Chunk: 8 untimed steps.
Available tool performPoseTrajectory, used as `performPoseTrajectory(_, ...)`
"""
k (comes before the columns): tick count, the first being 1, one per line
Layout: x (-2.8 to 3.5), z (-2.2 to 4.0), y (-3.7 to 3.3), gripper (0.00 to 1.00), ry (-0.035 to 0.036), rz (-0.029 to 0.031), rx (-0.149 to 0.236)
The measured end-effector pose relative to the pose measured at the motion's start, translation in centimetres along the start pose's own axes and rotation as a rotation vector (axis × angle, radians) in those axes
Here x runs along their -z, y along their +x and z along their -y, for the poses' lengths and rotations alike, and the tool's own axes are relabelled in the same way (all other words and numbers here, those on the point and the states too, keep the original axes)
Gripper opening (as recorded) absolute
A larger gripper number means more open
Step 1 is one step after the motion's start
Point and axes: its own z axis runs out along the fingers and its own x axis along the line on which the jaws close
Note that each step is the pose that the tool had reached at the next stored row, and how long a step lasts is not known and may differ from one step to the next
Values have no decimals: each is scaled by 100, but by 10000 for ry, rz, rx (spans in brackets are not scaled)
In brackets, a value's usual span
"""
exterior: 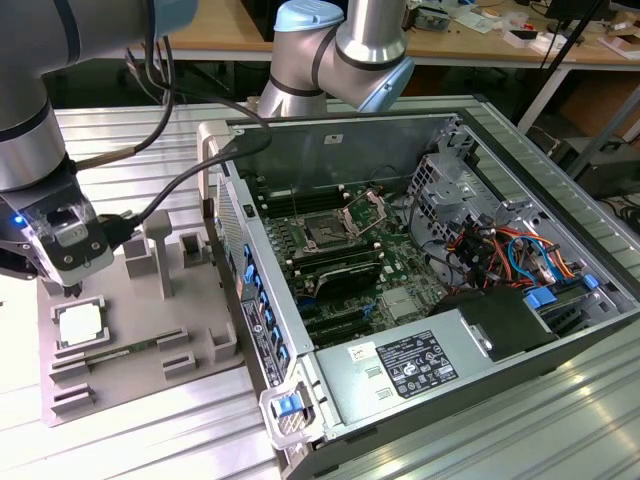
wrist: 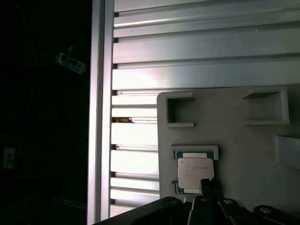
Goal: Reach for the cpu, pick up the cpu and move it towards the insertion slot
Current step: 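Reach for the cpu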
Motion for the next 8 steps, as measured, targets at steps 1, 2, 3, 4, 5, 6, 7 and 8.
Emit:
performPoseTrajectory(1,-4,0,0,11,0,0,0)
performPoseTrajectory(2,-7,0,0,11,0,1,0)
performPoseTrajectory(3,-8,0,0,11,0,0,0)
performPoseTrajectory(4,-12,0,0,11,0,0,0)
performPoseTrajectory(5,-15,1,0,11,0,0,0)
performPoseTrajectory(6,-18,1,0,11,0,0,0)
performPoseTrajectory(7,-21,1,0,11,0,0,0)
performPoseTrajectory(8,-24,1,0,11,0,1,-1)
